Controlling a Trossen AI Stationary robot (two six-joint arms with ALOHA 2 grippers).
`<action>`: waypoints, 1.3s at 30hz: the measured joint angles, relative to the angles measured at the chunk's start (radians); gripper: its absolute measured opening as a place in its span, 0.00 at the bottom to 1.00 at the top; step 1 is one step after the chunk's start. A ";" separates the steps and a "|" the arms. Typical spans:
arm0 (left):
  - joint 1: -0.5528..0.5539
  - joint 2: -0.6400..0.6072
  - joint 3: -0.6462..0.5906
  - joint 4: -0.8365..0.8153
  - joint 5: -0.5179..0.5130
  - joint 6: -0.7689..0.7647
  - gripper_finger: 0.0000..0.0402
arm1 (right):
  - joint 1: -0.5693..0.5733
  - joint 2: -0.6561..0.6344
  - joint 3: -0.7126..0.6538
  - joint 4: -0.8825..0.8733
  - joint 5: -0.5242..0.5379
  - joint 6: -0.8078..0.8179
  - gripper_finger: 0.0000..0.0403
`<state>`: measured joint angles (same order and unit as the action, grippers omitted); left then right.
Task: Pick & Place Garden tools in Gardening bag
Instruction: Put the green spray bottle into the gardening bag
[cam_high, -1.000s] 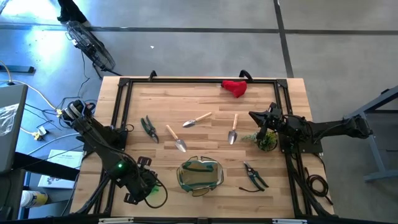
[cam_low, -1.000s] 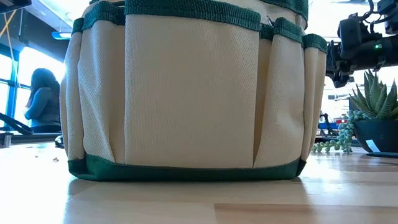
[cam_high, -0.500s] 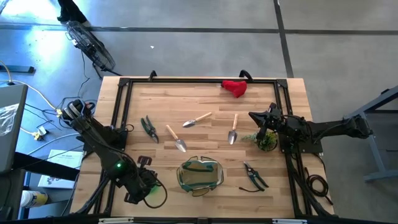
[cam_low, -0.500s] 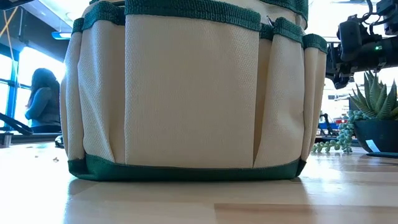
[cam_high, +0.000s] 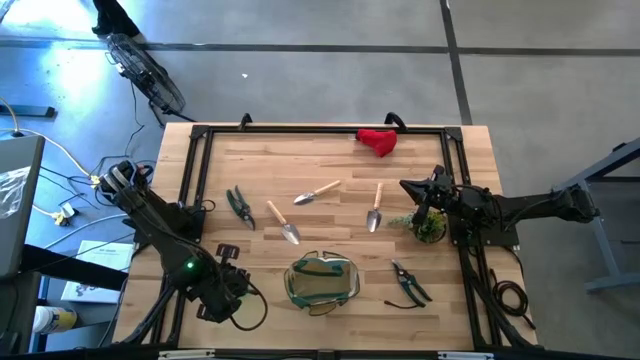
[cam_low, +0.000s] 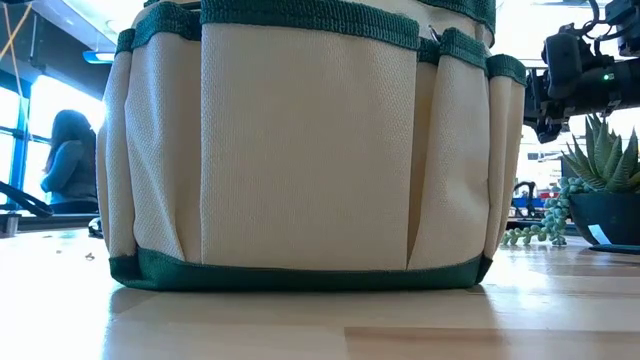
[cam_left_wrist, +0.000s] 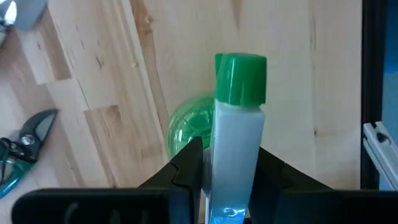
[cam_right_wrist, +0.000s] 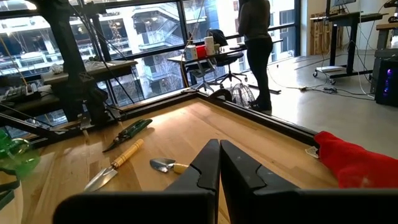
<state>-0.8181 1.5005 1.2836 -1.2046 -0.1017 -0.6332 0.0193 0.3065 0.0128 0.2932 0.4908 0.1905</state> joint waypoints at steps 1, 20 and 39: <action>0.000 0.000 0.009 -0.013 -0.003 0.000 0.19 | 0.000 0.000 0.000 0.000 0.000 0.000 0.01; 0.001 -0.002 0.219 -0.183 -0.158 0.000 0.19 | 0.000 0.000 0.000 0.008 -0.004 0.046 0.01; 0.114 -0.003 0.382 -0.242 -0.253 0.089 0.19 | 0.000 0.000 0.001 0.187 -0.436 0.184 0.01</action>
<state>-0.7038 1.4979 1.6653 -1.4468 -0.3550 -0.5446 0.0196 0.3069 0.0135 0.4805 0.0548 0.3747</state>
